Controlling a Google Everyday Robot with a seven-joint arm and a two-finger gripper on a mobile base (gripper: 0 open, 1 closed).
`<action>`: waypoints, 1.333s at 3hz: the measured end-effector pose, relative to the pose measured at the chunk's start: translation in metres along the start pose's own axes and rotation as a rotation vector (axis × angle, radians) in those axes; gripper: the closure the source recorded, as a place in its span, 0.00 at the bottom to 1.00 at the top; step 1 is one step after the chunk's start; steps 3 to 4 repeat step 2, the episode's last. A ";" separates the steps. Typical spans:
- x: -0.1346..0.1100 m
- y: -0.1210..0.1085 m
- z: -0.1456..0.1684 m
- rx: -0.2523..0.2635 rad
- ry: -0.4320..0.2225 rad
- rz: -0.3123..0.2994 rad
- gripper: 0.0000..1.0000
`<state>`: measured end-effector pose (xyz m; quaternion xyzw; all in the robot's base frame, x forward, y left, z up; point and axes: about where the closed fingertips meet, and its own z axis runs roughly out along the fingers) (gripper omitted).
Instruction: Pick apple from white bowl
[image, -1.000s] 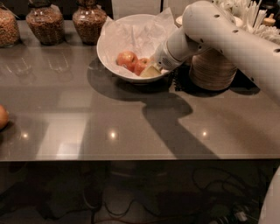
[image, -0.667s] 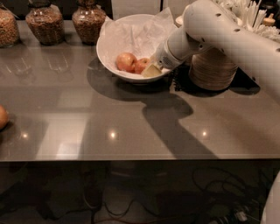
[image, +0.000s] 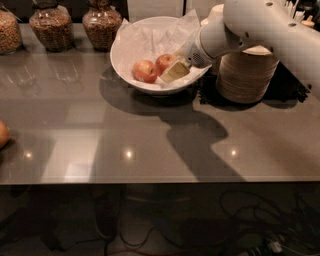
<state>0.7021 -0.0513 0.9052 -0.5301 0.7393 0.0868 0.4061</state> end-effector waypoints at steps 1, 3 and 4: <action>-0.024 -0.007 -0.034 0.009 -0.052 -0.040 1.00; -0.044 -0.009 -0.069 -0.009 -0.087 -0.083 1.00; -0.044 -0.009 -0.069 -0.009 -0.087 -0.083 1.00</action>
Offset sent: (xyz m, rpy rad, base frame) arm -0.0422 -0.0223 0.1269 0.0429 -0.1062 0.1451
